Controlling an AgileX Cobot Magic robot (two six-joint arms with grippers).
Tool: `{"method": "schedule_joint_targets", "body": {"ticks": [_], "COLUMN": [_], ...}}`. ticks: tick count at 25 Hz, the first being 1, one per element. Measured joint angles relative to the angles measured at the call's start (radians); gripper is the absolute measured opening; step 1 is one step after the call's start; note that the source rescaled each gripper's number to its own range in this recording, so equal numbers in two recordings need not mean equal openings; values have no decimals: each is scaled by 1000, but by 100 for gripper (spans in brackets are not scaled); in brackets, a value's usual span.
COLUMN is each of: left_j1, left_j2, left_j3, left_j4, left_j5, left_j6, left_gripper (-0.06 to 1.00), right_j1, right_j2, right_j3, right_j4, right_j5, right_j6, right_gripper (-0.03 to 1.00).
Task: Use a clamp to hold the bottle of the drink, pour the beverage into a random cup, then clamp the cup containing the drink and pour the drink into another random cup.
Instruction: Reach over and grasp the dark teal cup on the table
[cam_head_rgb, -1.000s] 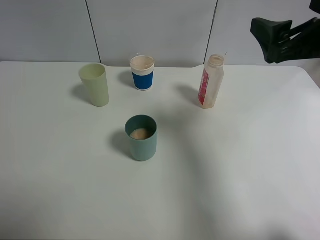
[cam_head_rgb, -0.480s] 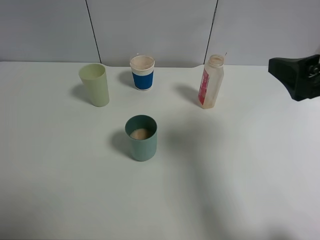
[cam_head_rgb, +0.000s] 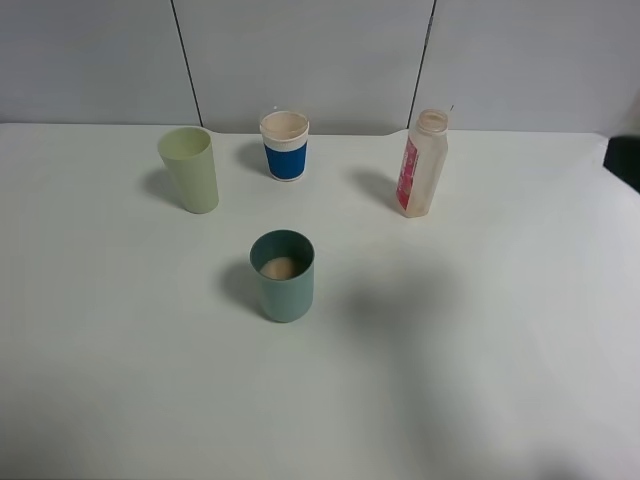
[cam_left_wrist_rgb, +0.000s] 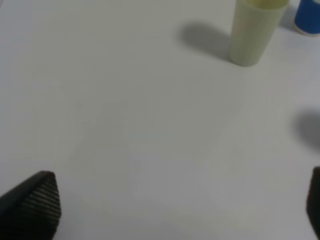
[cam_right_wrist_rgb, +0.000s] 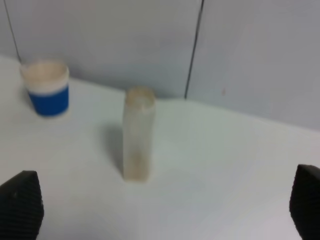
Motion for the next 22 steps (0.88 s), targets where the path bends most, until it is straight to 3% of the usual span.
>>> {"method": "schedule_joint_targets", "body": {"ticks": [6, 11, 14, 18, 20, 22], "left_j1": [0, 0, 0, 0, 0, 0], "left_j2": [0, 0, 0, 0, 0, 0], "left_j3": [0, 0, 0, 0, 0, 0], "left_j4": [0, 0, 0, 0, 0, 0], "left_j5": [0, 0, 0, 0, 0, 0], "left_j6": [0, 0, 0, 0, 0, 0], "left_gripper": [100, 100, 100, 100, 100, 100], "right_j1": [0, 0, 0, 0, 0, 0], "right_j2": [-81, -119, -141, -142, -143, -143], "right_j3": [0, 0, -20, -57, -128, -144], "right_j4": [-85, -87, -103, -104, -99, -83], "right_j5": [226, 332, 532, 607, 709, 751], "right_j6": [74, 97, 94, 91, 88, 89], "right_gripper": [100, 100, 100, 100, 100, 100]}}
